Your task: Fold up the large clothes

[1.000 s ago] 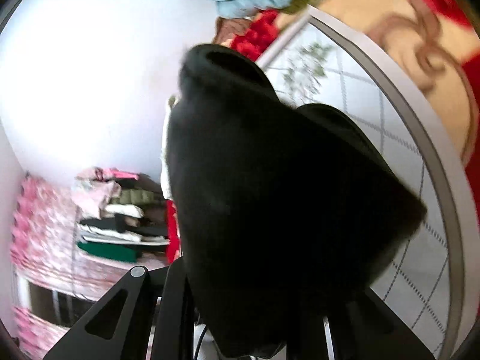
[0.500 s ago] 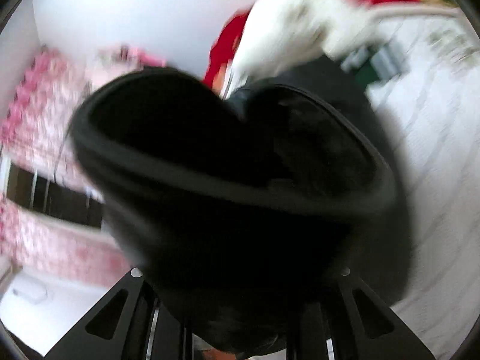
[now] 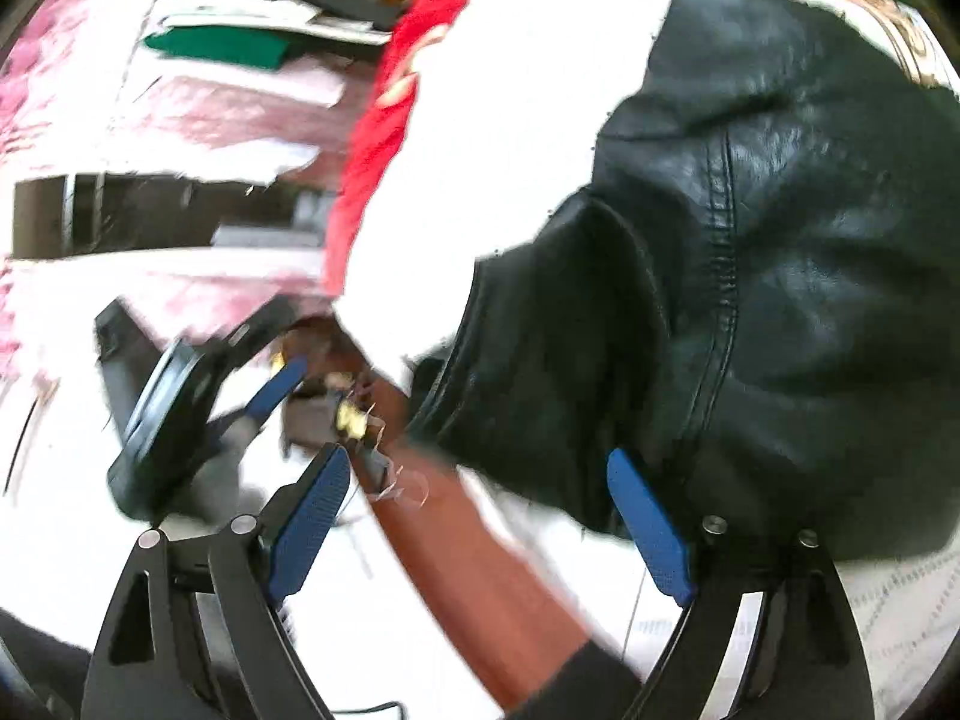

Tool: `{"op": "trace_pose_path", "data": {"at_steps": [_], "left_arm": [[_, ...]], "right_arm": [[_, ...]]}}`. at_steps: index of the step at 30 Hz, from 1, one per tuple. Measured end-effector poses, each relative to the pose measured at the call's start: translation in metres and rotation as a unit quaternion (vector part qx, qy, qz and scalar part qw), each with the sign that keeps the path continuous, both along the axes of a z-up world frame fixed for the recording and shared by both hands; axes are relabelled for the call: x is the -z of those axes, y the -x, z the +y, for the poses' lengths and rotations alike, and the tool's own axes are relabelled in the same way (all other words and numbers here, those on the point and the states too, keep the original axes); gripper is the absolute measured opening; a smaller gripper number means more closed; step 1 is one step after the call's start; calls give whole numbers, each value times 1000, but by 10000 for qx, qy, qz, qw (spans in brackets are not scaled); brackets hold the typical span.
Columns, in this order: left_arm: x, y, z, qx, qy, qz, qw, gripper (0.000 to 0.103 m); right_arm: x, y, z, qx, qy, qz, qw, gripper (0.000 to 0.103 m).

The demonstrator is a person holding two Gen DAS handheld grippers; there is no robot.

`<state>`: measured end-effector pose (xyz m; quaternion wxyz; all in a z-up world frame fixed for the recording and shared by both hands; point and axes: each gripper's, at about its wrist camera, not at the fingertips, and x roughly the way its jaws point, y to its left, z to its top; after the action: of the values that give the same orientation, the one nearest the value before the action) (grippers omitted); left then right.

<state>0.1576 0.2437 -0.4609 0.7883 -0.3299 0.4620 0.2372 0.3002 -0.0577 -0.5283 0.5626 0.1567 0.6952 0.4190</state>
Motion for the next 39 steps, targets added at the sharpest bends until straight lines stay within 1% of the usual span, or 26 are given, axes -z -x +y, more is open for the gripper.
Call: {"op": "trace_pose_path", "data": {"at_steps": [2, 4, 5, 6, 7, 8, 10, 13, 15, 17, 19, 20, 22, 24, 26, 27, 28, 29, 30, 33, 34, 35, 36, 37, 38, 39], "left_arm": [[-7, -10, -6, 157, 61, -185, 9997, 103], [-6, -27, -19, 375, 11, -165, 9992, 103], [-3, -36, -27, 481, 8, -135, 9987, 103], [2, -43, -34, 571, 20, -96, 9983, 103], [9, -52, -41, 665, 47, -55, 9978, 103], [17, -61, -50, 770, 50, 13, 9970, 103], [31, -76, -62, 931, 59, 138, 9955, 103], [49, -94, -77, 1128, 33, 254, 9933, 103], [58, -102, -85, 1237, -45, 382, 9916, 103], [64, -107, -89, 1299, -11, 481, 9904, 103], [64, -110, -91, 1319, 71, 509, 9899, 103], [62, -111, -92, 1333, 60, 501, 9898, 103], [60, -114, -93, 1354, -50, 525, 9894, 103], [61, -118, -93, 1350, -90, 563, 9892, 103], [65, -122, -93, 1337, -77, 621, 9890, 103], [66, -125, -92, 1346, -82, 638, 9888, 103], [67, -127, -93, 1373, -129, 668, 9882, 103], [68, -131, -94, 1419, -194, 709, 9872, 103], [68, -132, -95, 1451, -217, 717, 9866, 103], [68, -140, -99, 1539, -268, 705, 9852, 103], [69, -144, -101, 1572, -273, 697, 9847, 103], [71, -149, -104, 1602, -303, 685, 9842, 103], [75, -155, -107, 1627, -394, 695, 9834, 103], [82, -159, -111, 1651, -579, 767, 9816, 103], [88, -163, -113, 1673, -732, 869, 9793, 103], [102, -167, -116, 1727, -895, 1078, 9749, 103]], "right_arm": [[-12, -14, -18, 214, 121, -157, 9996, 89], [-22, -19, -38, 601, 375, -354, 9969, 89], [-14, -36, -45, 737, 561, -453, 9947, 84], [-9, -52, -49, 879, 806, -575, 9912, 75], [-1, -71, -47, 1028, 1059, -624, 9871, 51], [6, -77, -45, 1122, 1211, -596, 9845, 37], [36, -100, -34, 1201, 1428, -413, 9816, 32], [93, -117, -2, 881, 1929, -142, 9771, 29], [107, -119, -1, 944, 1970, 30, 9758, 28], [99, -127, 8, 692, 2053, 107, 9762, 29], [74, -128, 6, 535, 2005, 141, 9781, 29], [61, -136, 2, 526, 1839, 96, 9815, 29], [36, -151, -4, 756, 1445, -92, 9866, 30], [40, -162, 2, 867, 1451, -169, 9855, 30], [68, -175, 4, 1050, 1648, -42, 9807, 30], [88, -178, 9, 1095, 1734, 69, 9787, 30], [104, -183, 12, 1109, 1745, 111, 9783, 29], [106, -186, 13, 1112, 1669, 50, 9797, 30], [100, -189, 13, 1046, 1613, 58, 9813, 30], [72, -182, -16, 1128, 1102, 113, 9874, 30], [59, -178, -31, 1234, 960, 8, 9877, 39], [51, -174, -47, 1338, 947, -171, 9863, 56], [43, -168, -64, 1491, 1005, -422, 9828, 67], [39, -164, -81, 1614, 1074, -583, 9793, 85], [38, -159, -99, 1705, 1152, -701, 9761, 86], [44, -154, -114, 1667, 1253, -675, 9757, 86]]}}
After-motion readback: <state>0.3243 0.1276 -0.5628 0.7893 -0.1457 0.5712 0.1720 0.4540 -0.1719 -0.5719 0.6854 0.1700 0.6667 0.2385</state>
